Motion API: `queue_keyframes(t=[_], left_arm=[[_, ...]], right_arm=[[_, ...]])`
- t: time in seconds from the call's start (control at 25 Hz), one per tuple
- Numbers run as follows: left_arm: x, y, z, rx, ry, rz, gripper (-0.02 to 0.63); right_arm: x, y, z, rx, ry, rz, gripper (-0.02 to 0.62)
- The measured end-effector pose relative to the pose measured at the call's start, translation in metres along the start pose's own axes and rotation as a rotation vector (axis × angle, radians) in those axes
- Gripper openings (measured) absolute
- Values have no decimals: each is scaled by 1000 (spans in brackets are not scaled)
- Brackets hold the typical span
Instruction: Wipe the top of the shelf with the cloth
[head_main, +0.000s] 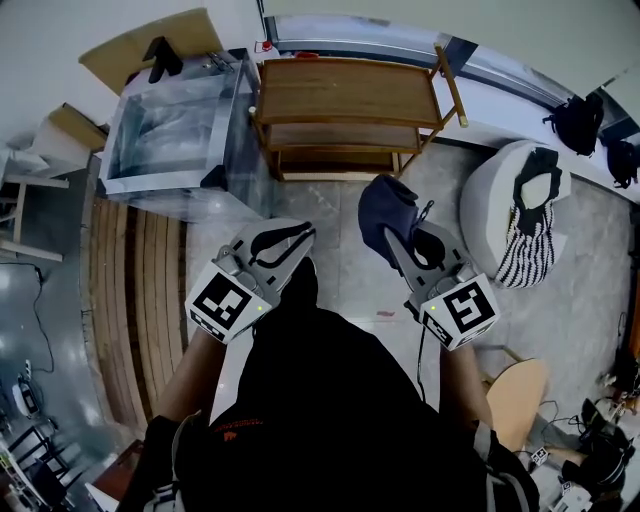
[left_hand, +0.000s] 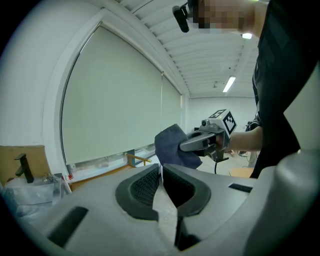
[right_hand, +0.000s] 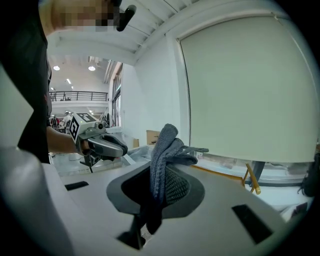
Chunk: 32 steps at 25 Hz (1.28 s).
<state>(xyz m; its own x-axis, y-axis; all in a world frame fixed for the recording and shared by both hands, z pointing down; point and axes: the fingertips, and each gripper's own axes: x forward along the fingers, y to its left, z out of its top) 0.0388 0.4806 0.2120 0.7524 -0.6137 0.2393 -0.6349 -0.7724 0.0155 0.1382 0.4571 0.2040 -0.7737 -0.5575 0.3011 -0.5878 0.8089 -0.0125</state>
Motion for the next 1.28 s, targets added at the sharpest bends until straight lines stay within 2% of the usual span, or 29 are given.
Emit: queue_keyframes(t=[0.16,0.32,0.56,0.96,1.28], left_arm=[[13,58,0,13,8,-6,38],[23,115,1,-50,35,1,38],[40,186,-5,-20,37,-32,38],[50,275,-4,-47,26,-47,38],[50,311,-4,-56,25,-28,38]], right_arm=[[46,-26,10,11,18,-1,41],[97,-51,22,30,30,-10,41],[163,-82,35,43,66,-16,41],[249,-112,61,28,115,-17,41],[276,-123,70,25,122,-10,41]])
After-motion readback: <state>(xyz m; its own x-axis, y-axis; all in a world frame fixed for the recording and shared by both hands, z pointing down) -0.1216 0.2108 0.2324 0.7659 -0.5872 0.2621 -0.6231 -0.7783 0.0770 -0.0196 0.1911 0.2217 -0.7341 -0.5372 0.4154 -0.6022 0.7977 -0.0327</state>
